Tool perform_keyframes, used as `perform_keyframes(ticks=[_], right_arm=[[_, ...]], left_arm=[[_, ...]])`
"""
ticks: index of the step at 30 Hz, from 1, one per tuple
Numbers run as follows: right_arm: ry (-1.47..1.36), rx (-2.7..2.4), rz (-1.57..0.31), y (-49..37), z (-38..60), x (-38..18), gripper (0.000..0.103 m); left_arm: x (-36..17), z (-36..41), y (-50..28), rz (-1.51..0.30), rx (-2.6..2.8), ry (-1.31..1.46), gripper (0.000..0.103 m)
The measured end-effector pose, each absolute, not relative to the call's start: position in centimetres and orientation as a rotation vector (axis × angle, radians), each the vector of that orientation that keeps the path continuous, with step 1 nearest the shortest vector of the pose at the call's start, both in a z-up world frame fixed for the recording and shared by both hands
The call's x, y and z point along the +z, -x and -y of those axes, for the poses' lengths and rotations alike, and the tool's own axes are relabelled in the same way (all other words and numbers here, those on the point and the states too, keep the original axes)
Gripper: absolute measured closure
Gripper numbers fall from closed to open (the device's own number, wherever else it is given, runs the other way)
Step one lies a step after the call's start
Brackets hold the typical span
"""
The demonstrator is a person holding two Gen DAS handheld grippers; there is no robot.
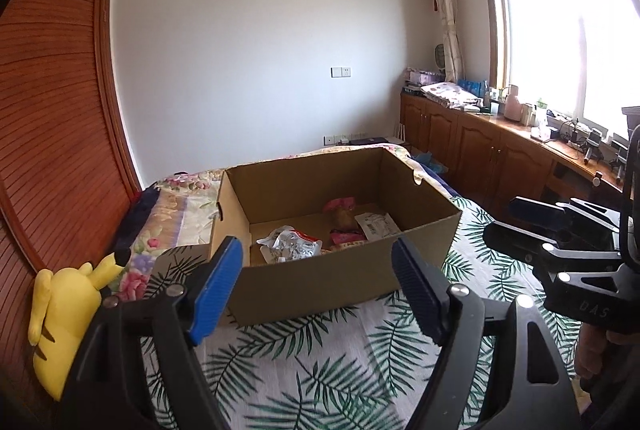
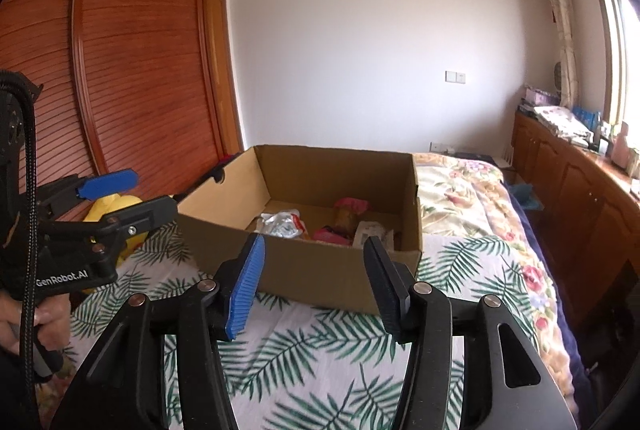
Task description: Organize snacks
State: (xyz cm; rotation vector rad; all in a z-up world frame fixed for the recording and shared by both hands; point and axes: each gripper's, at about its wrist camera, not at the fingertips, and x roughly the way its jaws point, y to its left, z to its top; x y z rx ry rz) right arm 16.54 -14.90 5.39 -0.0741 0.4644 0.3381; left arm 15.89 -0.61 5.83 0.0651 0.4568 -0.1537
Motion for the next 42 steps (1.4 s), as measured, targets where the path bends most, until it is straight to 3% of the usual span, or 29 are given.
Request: perform_keyframes(ticks=[9, 17, 19, 42], right_arm=[[0.078, 0.288, -0.430, -12.4, 15.2, 5.3, 0.022], [0.038, 0.254, -0.394, -9.5, 16.1, 5.6, 0.008], [0.032, 0.256, -0.390, -8.8, 16.3, 5.7, 0.000], [0.048, 0.162, -0.355, -3.8, 16.4, 4.6, 0.000]], left_arm=[[5.0, 0.5, -11.2, -0.414, -0.111, -0.054, 0.013], [4.8, 0.1, -8.9, -0.408, -0.083, -0.058, 0.004], [4.9, 0.0, -8.2, -0.404, -0.079, -0.055, 0.002], [2.6, -0.8, -2.9, -0.402, -0.030, 0.009, 0.000]])
